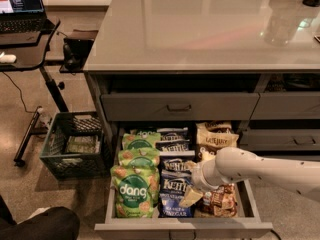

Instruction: Pick blue chip bag from middle drawer and place on counter

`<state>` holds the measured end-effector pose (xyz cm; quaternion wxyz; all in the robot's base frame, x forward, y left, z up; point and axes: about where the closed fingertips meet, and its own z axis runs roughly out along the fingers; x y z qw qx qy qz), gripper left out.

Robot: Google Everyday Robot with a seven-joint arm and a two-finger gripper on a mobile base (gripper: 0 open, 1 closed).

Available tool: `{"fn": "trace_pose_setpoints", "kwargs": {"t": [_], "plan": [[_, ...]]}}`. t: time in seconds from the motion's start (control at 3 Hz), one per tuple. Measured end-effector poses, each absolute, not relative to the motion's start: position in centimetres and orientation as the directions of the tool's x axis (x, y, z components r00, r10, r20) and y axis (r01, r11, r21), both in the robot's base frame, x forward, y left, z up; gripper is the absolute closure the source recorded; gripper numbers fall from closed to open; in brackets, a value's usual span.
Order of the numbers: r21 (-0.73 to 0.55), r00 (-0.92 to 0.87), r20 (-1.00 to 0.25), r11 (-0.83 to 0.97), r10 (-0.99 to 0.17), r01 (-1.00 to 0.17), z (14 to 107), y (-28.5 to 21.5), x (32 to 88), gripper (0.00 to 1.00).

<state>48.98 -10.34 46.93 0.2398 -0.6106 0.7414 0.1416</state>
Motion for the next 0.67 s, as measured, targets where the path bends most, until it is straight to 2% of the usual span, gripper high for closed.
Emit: {"fn": "trace_pose_setpoints", "kwargs": {"t": [0.33, 0.67], "plan": [[-0.078, -0.139, -0.534, 0.212, -0.834, -0.974, 46.2, -10.2, 49.5, 0.17], [-0.057, -0.134, -0.534, 0.194, -0.834, -0.979, 45.2, -9.6, 49.6, 0.24]]}}
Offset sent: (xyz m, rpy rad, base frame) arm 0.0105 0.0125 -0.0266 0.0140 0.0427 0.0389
